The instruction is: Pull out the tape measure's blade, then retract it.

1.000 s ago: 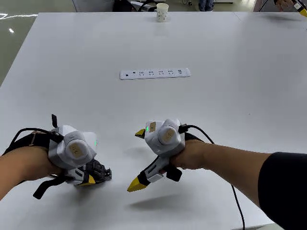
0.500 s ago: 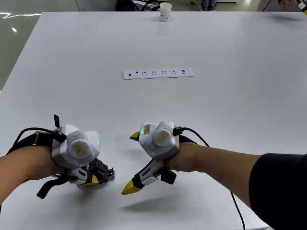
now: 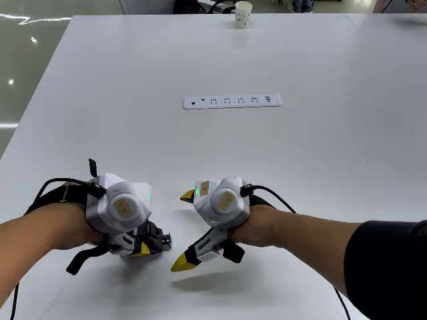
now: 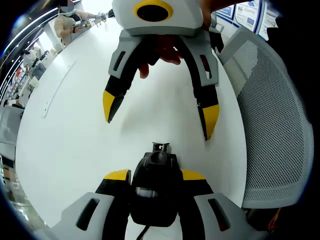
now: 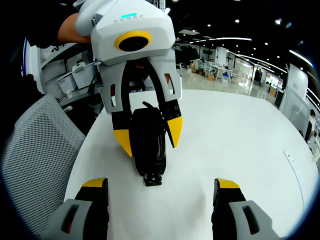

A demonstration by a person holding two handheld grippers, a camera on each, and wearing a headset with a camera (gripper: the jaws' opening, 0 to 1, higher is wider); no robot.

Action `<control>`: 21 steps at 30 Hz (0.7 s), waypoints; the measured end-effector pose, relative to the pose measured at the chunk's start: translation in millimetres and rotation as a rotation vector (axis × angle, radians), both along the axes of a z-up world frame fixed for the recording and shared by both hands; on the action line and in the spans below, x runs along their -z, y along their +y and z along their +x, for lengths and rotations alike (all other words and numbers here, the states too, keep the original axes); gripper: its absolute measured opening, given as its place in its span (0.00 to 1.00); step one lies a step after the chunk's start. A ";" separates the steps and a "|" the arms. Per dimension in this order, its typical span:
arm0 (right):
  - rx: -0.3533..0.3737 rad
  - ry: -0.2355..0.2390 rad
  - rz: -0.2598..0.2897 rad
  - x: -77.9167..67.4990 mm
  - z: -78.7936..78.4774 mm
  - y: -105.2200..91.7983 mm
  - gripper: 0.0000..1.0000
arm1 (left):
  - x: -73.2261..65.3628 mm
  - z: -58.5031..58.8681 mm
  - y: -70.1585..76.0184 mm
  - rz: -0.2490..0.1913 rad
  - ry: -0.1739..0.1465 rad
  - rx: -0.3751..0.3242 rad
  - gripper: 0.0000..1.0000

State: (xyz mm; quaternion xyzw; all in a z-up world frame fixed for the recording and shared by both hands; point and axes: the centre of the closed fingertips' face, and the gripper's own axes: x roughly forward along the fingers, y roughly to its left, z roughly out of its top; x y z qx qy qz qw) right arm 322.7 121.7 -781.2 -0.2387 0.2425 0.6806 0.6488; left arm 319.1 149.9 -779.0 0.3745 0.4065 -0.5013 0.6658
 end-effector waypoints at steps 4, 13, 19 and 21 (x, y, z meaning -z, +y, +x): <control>-0.015 -0.006 -0.008 2.0 -0.1 0.2 0.80 | 0.0 0.0 -0.2 -0.001 0.000 -0.001 0.32; -0.055 -0.004 -0.023 7.0 -5.7 5.2 0.55 | -0.5 -0.2 -0.5 -0.006 -0.002 -0.003 0.32; -0.075 -0.024 -0.022 9.4 -7.9 12.6 0.41 | -0.5 -0.2 -0.4 -0.007 -0.001 -0.002 0.32; -0.077 -0.042 -0.026 11.5 -6.8 14.9 0.35 | -0.6 -0.2 -0.5 -0.008 -0.001 -0.002 0.32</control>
